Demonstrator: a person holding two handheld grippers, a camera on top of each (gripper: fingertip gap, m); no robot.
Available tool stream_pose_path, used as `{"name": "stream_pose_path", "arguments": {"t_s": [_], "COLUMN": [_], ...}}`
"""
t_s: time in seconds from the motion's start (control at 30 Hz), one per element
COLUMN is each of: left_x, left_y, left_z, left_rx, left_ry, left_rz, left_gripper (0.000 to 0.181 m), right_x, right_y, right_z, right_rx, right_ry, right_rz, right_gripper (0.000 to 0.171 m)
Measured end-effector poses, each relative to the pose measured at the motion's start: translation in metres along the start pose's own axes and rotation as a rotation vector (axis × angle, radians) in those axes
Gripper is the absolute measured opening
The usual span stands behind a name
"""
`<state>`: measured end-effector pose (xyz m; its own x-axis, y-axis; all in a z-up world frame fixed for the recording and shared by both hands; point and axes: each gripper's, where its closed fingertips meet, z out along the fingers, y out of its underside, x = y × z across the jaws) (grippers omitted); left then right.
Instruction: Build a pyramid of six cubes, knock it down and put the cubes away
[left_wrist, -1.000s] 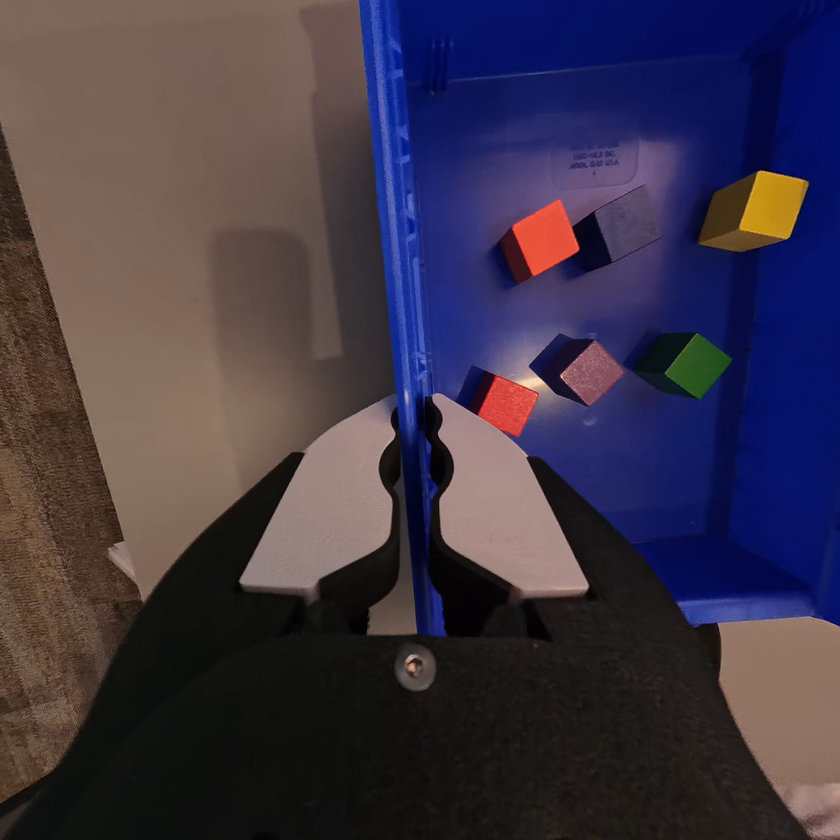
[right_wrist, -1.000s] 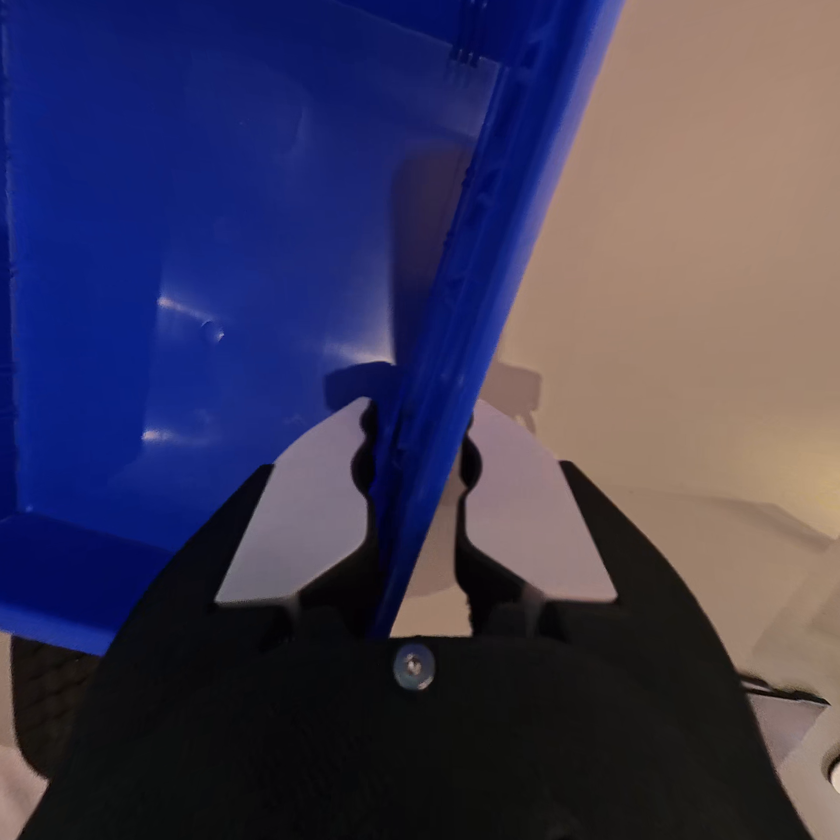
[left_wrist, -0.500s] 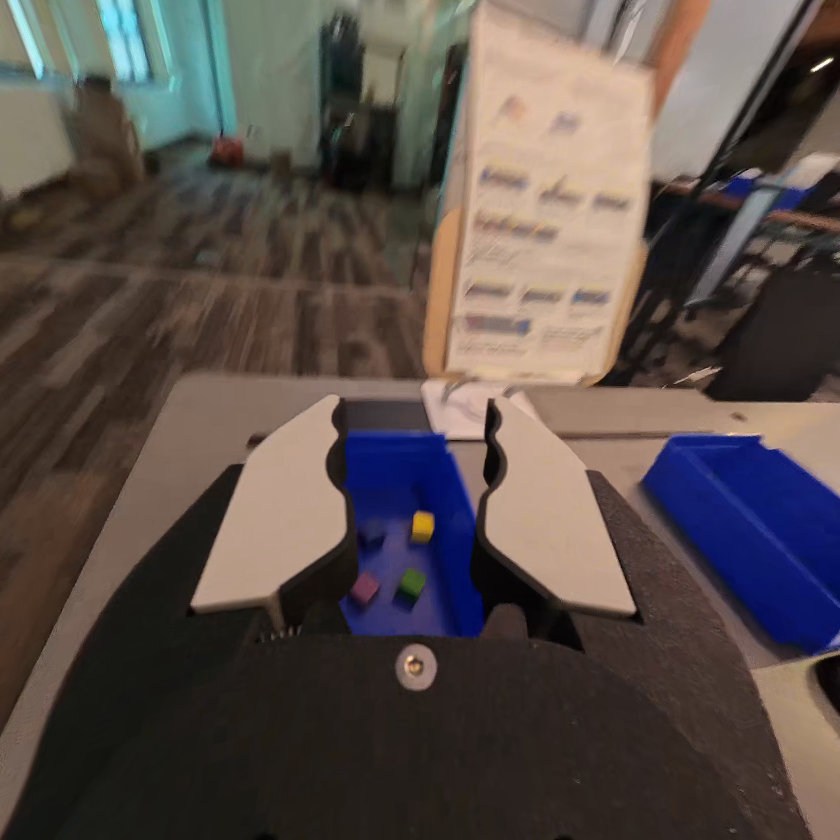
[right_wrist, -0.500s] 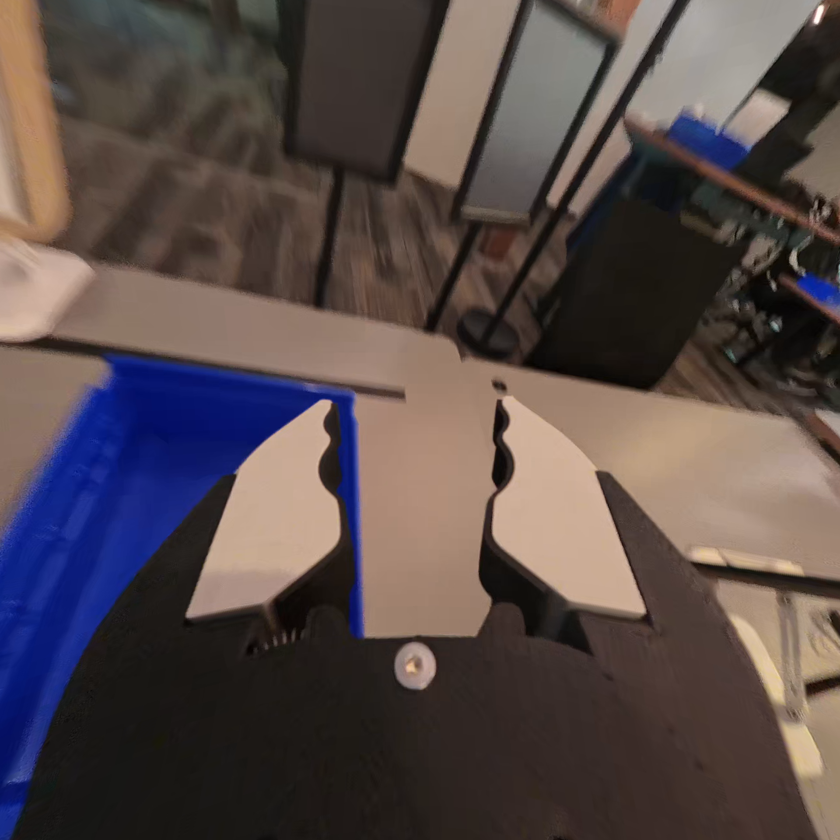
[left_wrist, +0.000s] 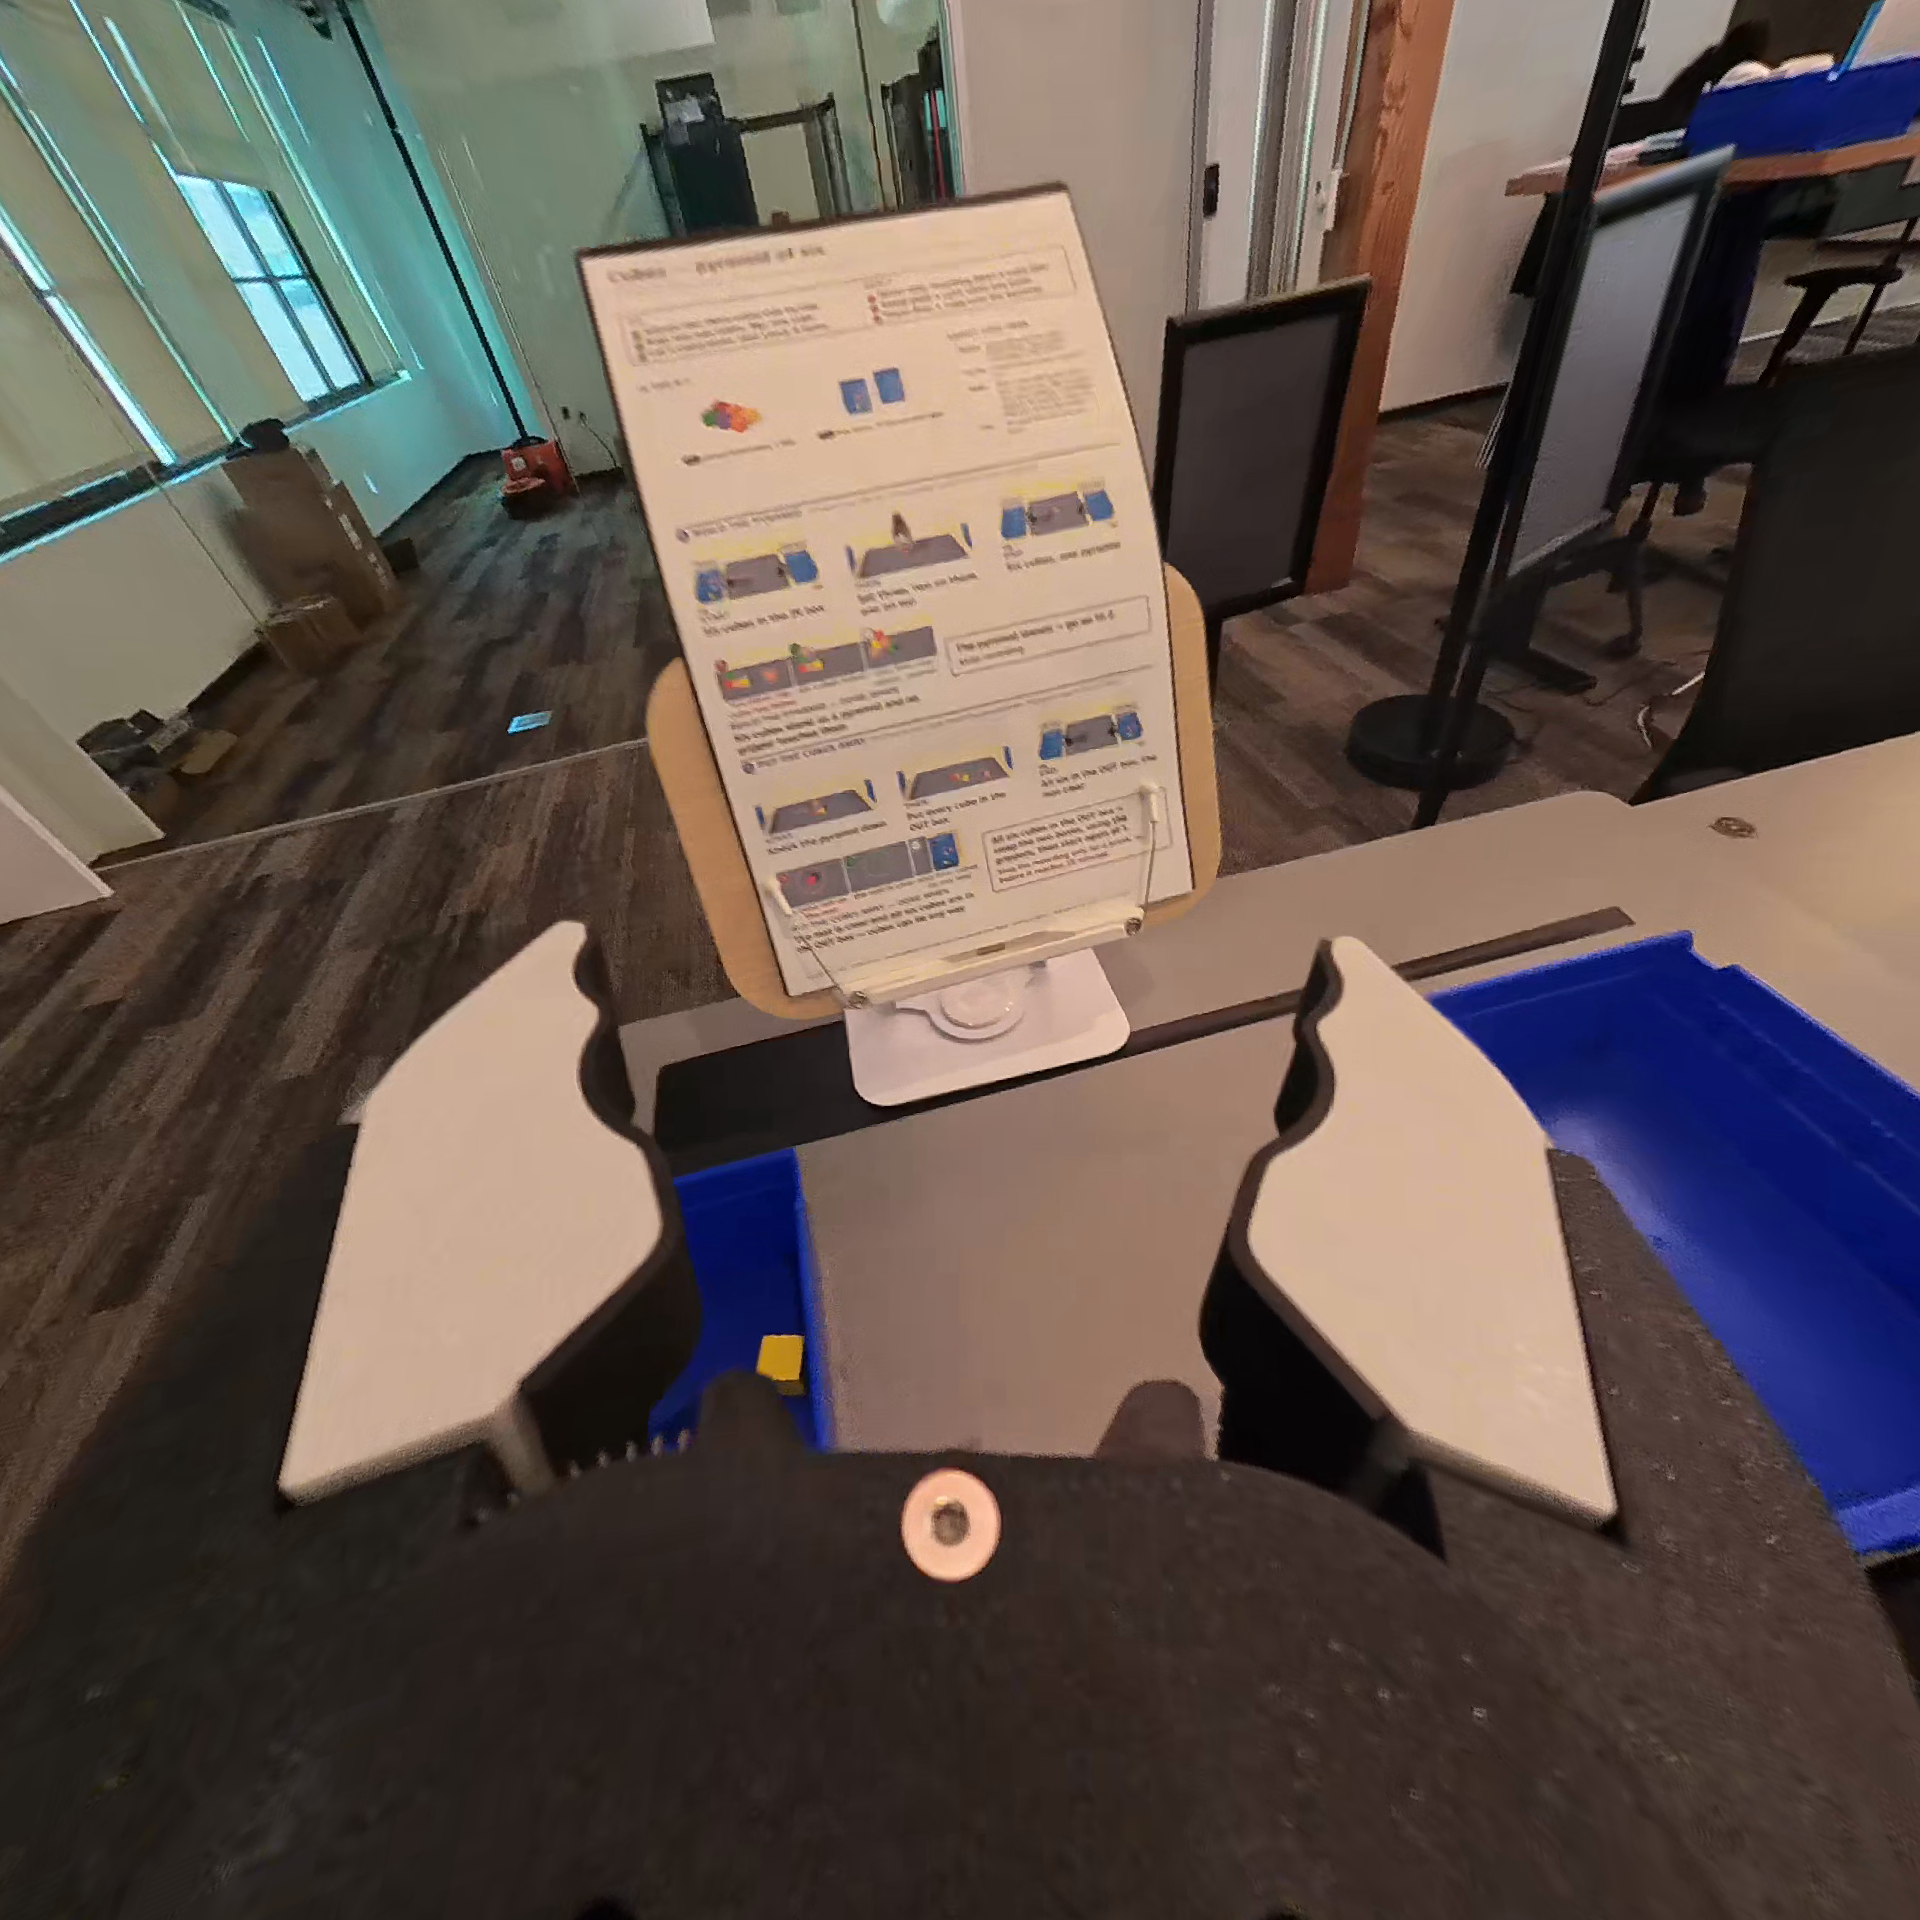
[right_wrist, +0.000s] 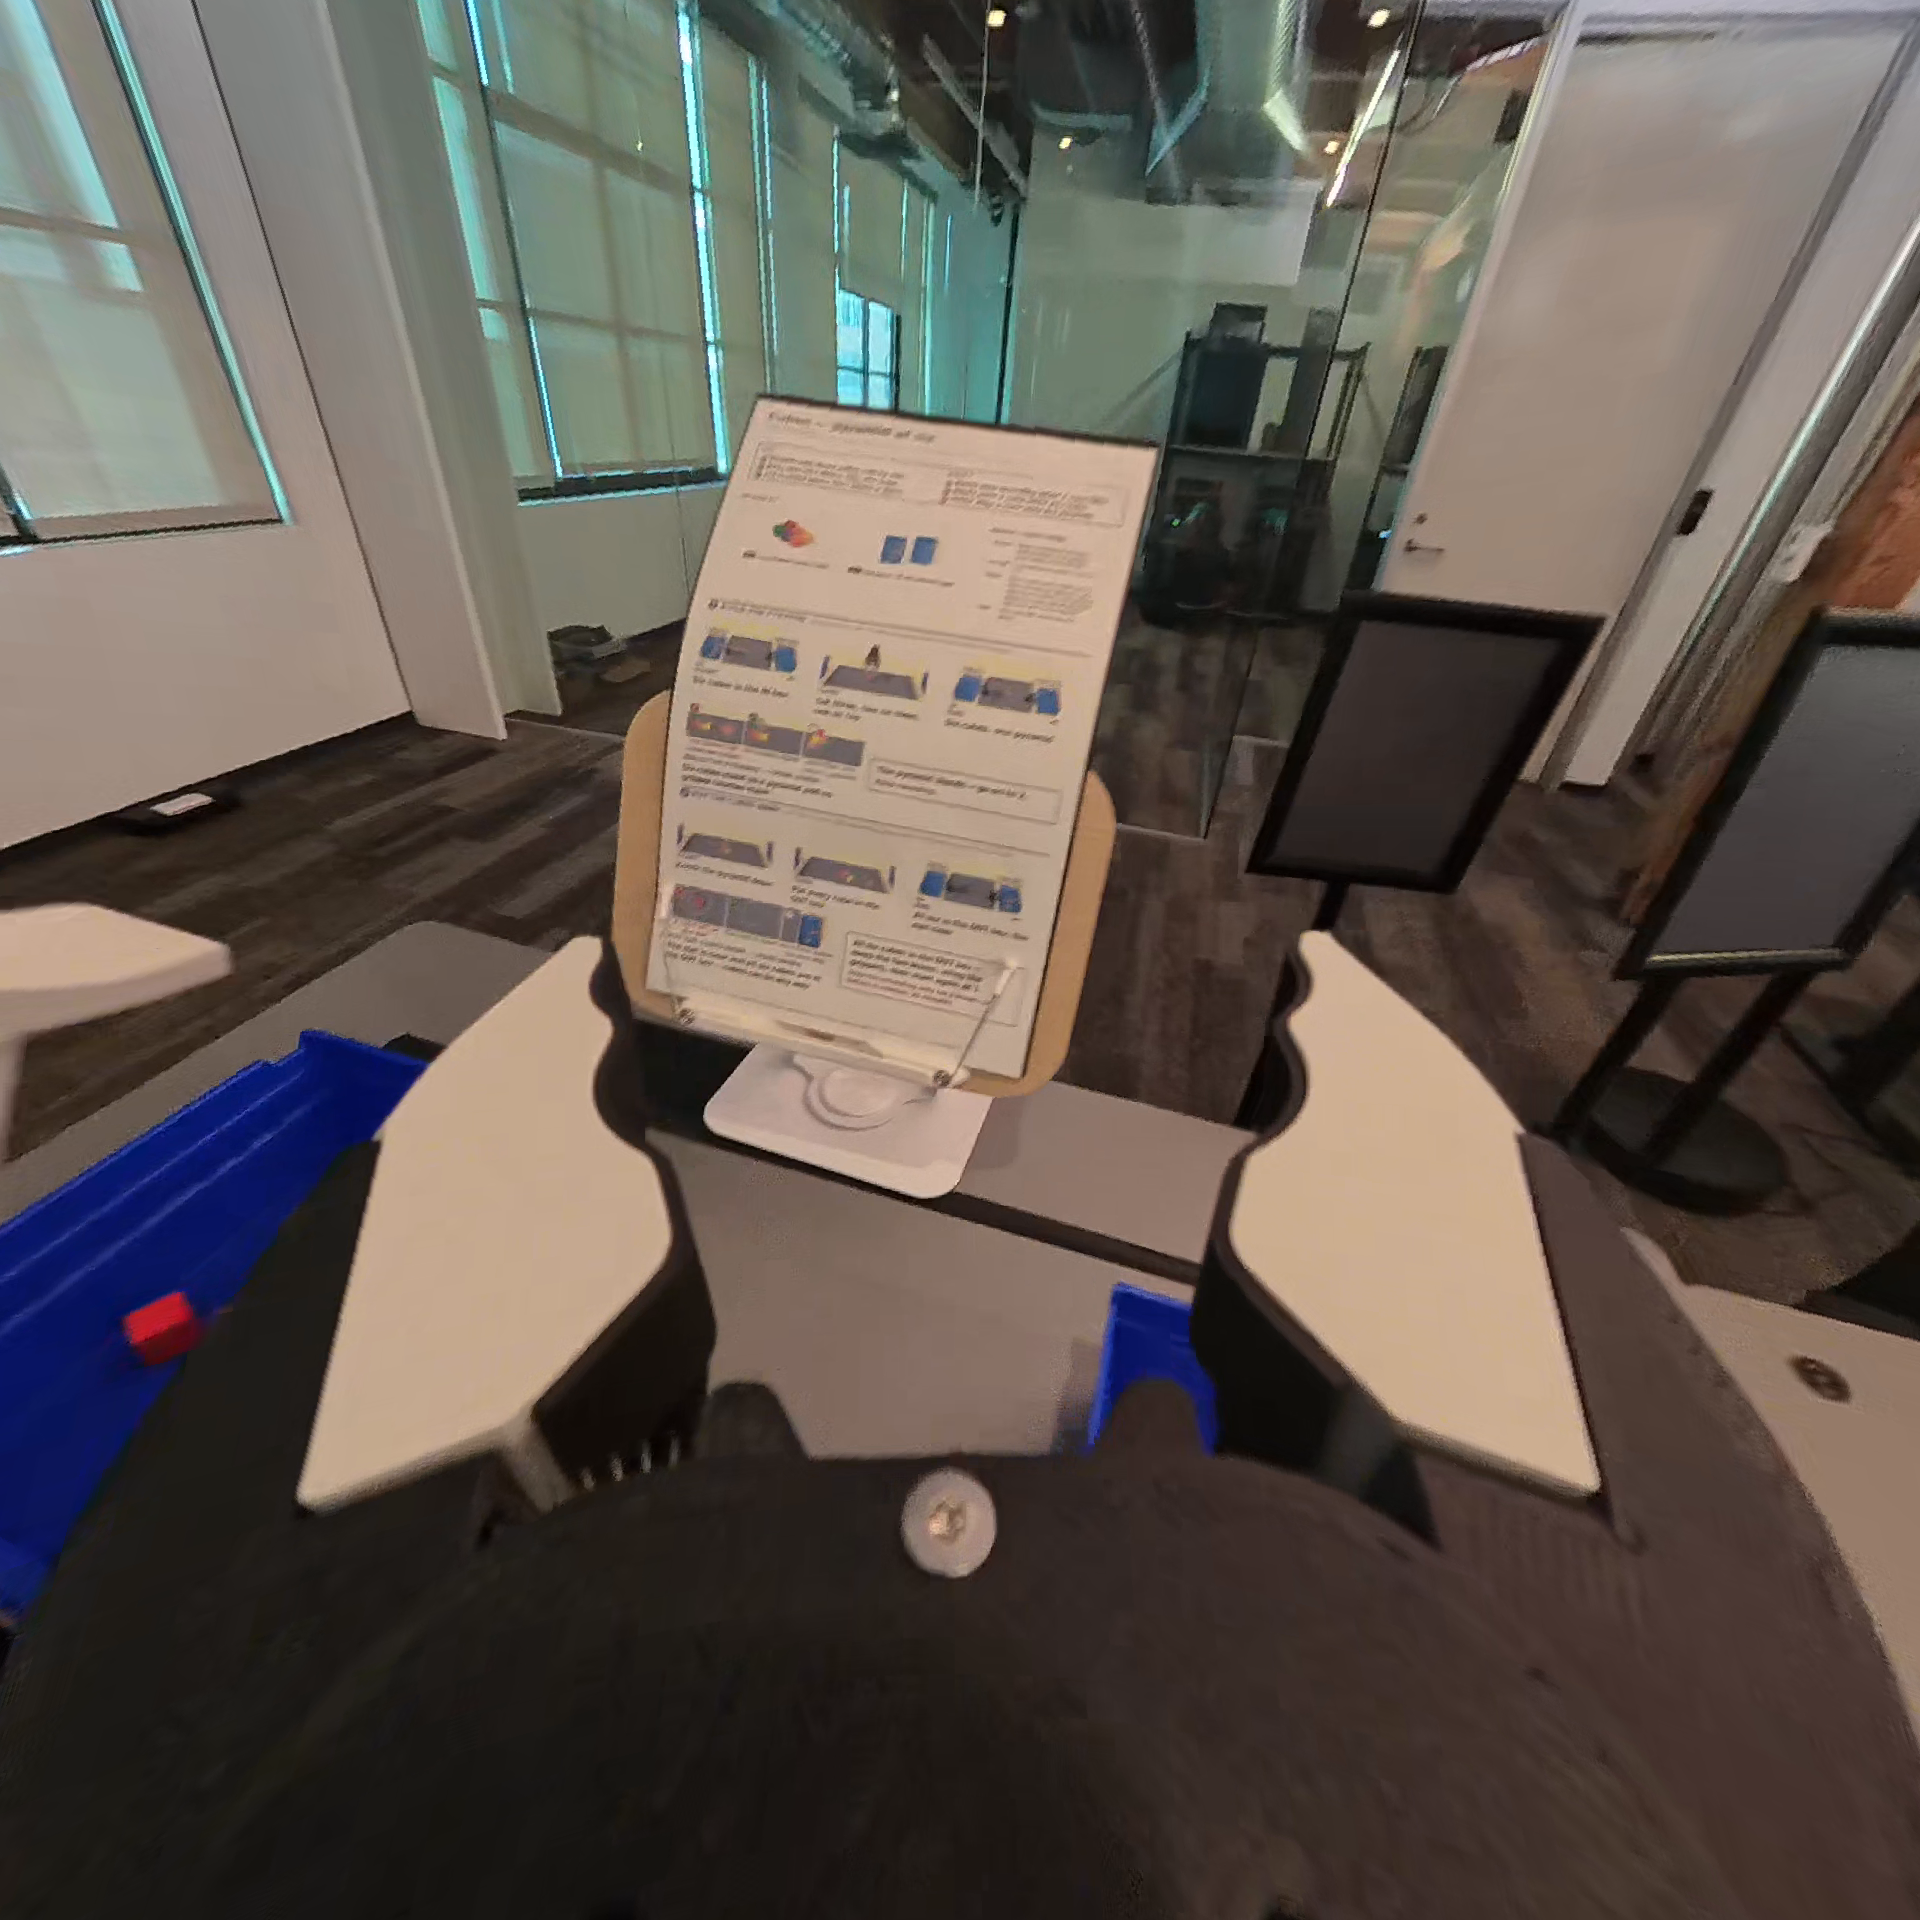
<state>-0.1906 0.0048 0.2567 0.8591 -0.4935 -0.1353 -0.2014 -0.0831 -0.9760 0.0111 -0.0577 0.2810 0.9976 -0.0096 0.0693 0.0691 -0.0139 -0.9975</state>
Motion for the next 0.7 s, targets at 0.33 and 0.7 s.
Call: {"name": "stream_pose_path", "arguments": {"t_s": [0.33, 0.7], "left_x": [0.033, 0.044], "left_y": [0.140, 0.285], "left_z": [0.049, 0.068], "left_rx": [-0.148, -0.359], "left_ry": [-0.079, -0.114], "left_rz": [-0.089, -0.109], "left_gripper": [0.126, 0.132], "right_x": [-0.051, -0.069], "right_y": [0.137, 0.293], "right_z": [0.031, 0.047], "right_rx": [-0.223, -0.434], "right_ry": [-0.028, 0.008], "right_rz": [0.006, -0.017], "right_gripper": [0.119, 0.118]}}
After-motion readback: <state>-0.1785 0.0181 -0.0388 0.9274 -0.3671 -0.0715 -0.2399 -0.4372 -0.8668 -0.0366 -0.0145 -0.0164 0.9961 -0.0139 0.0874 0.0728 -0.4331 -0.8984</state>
